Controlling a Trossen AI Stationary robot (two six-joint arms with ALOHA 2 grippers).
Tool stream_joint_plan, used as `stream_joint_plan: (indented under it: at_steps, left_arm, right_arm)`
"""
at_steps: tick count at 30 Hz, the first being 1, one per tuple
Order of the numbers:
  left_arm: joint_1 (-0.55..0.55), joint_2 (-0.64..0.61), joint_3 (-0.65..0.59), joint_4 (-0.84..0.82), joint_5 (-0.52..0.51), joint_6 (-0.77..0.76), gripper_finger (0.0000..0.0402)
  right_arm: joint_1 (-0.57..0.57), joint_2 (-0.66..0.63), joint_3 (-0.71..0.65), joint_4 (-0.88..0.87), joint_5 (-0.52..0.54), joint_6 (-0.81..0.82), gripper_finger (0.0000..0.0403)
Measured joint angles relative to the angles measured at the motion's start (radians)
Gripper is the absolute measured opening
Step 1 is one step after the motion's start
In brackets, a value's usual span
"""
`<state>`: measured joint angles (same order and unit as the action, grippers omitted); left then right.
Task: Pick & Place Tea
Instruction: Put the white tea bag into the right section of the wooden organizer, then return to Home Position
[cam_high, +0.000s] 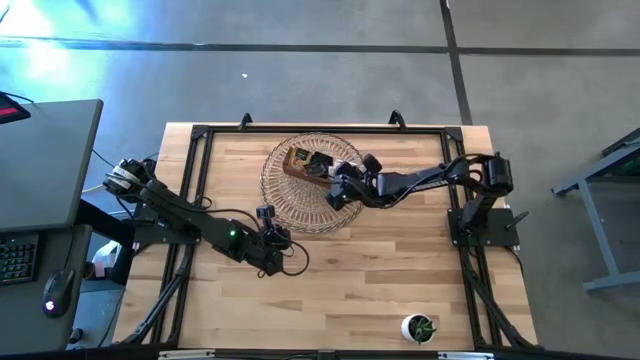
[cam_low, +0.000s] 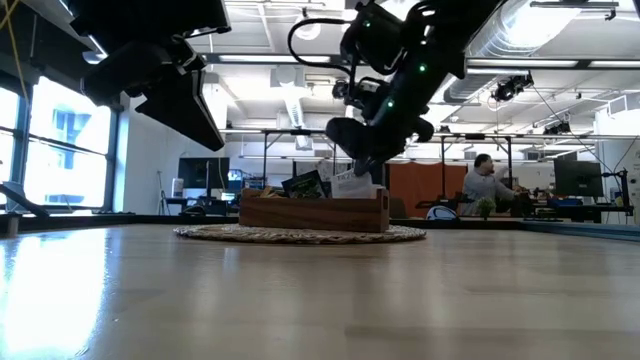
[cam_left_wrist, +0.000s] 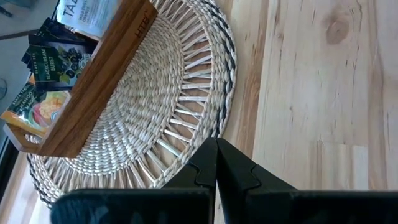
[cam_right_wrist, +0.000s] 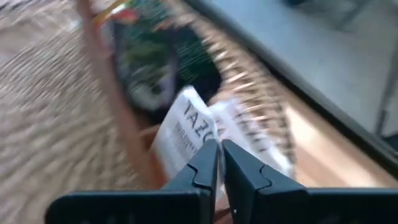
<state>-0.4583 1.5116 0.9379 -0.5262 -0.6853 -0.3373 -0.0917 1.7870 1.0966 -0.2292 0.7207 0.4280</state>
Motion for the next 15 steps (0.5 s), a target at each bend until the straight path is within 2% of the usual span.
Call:
stream_joint_plan:
  at_steps: [3, 8, 15]
  left_arm:
    - [0.0, 0.0, 0.0, 0.0, 0.001, -0.002, 0.0]
    - [0.0, -0.039, 0.004, -0.05, 0.007, -0.081, 0.0]
    - [-0.005, -0.165, 0.063, -0.423, 0.016, -0.318, 0.0]
  right_arm:
    - [-0.001, 0.0, 0.0, -0.005, -0.09, -0.039, 0.004]
    - [0.0, -0.037, 0.0, -0.056, -0.108, -0.087, 0.0081]
    - [0.014, -0.255, 0.0, -0.187, -0.13, -0.089, 0.0122]
